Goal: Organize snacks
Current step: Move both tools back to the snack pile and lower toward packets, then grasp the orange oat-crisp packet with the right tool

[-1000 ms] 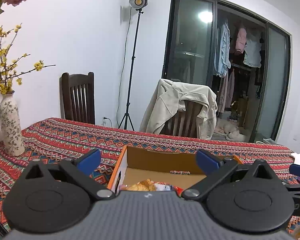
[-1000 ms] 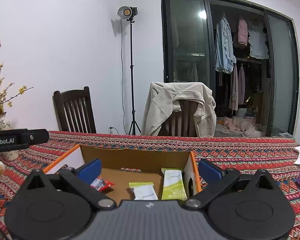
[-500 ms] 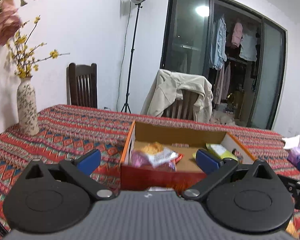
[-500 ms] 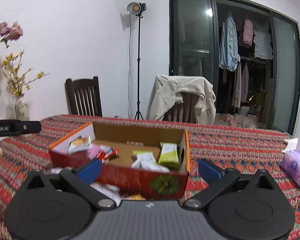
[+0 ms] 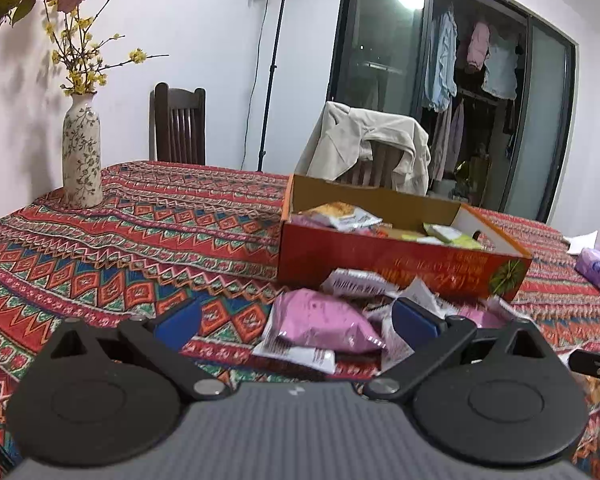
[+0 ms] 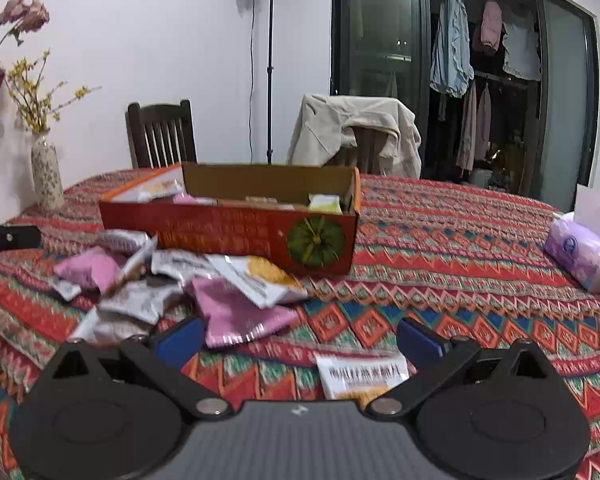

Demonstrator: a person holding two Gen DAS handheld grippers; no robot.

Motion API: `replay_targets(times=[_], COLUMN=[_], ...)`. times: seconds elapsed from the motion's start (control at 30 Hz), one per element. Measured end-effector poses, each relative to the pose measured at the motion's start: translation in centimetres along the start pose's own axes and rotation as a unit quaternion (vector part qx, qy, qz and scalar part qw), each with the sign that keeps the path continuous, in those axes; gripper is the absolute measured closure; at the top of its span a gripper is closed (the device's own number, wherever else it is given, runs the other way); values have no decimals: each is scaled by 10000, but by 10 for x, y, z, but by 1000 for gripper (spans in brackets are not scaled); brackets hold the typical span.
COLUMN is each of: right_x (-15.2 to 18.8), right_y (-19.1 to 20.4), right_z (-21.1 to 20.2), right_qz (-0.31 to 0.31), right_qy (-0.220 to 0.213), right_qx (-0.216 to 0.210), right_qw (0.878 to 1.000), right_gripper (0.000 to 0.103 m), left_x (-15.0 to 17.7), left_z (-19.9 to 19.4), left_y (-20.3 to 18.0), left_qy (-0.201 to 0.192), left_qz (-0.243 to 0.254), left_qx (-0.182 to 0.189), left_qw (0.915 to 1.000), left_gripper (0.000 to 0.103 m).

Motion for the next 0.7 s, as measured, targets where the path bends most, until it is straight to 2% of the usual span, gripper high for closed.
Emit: replay_targets(times=[0.4, 0.57, 0.6, 0.67, 0.7], right_x=[10, 22, 25, 28, 29], right_y=[-20, -29, -31, -36, -38], right_z=[3, 10, 11, 14, 14], right_qz=[-13, 3, 21, 84, 166], right_qy=[266, 528, 581, 676, 678], right_qx=[222, 280, 288, 269, 192], right_qw=[9994, 9982, 9979, 9973, 9974], right_gripper=[0, 2, 4, 18, 19], left_x=[7, 10, 10, 12, 12], left_z=[6, 9, 10, 12, 13], left_y=[-12, -13, -14, -14, -15], left_qy=[172, 237, 250, 287, 302], left_qz=[84, 94, 88, 80, 73], left_qx=[105, 103, 108, 112, 122], left_qw=[9998, 9996, 9996, 9995, 9994], left_gripper=[0, 0, 0, 0, 0])
Point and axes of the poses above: each gripper's, at about its wrist camera, not at the fingertips, and z roughly the way its jaws point, y to its left, x to its underside, the point moved 7 cm from there along z, roughly the way its jaws point, and after that the axes turned 5 degrees about z, right-handed, at the moved point
